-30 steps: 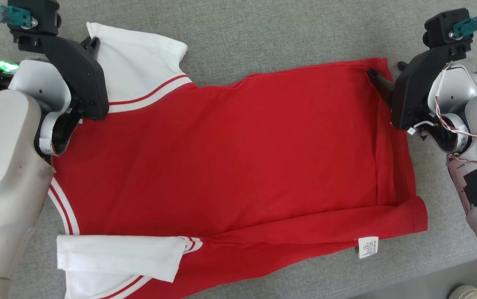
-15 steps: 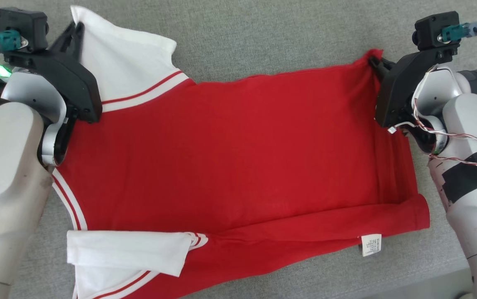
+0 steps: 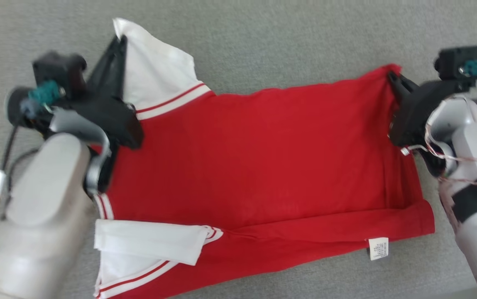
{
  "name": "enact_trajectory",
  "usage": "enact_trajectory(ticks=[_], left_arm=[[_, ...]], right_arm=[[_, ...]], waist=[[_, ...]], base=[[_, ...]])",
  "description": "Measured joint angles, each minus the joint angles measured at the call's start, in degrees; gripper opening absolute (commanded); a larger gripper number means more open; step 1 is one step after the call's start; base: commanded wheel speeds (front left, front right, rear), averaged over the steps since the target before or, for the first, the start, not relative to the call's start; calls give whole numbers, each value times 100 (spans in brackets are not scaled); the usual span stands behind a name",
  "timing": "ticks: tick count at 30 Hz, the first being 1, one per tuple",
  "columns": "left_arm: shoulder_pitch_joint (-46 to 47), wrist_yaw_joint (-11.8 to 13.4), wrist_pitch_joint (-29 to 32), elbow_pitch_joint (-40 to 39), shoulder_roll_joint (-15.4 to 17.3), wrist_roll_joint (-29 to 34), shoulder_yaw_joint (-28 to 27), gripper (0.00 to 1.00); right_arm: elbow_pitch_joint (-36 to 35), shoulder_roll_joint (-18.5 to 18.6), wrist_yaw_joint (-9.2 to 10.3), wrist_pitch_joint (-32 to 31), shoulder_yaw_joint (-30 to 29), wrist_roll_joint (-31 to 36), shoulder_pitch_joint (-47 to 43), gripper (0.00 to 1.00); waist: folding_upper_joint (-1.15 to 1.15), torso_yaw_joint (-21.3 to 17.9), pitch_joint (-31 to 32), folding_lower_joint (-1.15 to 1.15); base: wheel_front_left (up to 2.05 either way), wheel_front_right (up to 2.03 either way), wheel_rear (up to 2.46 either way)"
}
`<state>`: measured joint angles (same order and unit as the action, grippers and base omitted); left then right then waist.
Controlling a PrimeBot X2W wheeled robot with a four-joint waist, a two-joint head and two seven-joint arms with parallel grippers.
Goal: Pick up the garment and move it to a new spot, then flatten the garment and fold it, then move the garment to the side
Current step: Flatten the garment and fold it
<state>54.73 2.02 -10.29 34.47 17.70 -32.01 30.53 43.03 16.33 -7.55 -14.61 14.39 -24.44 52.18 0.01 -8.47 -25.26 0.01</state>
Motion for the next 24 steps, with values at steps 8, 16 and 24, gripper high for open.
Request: enact_trajectory(ticks=[8, 16, 24], left_arm=[[-1458, -78, -402, -840, -288, -327, -45, 0], [-2872, -177, -467, -1579, -342, -433, -125, 0], [-3628, -186, -470, -1894, -430, -425, -156, 0]], right_arm=[[-196, 216, 0, 604, -378, -237, -992, 0], [-325, 274, 0, 1020, -755, -200, -1871, 0], [-460, 235, 0, 1112, -1029, -13, -2243, 0]], waist=[[0, 315, 468, -2], [-1, 629, 1022, -2], [-1, 892, 1441, -2]], base=[[0, 0, 0], [0, 0, 0], [0, 0, 0]])
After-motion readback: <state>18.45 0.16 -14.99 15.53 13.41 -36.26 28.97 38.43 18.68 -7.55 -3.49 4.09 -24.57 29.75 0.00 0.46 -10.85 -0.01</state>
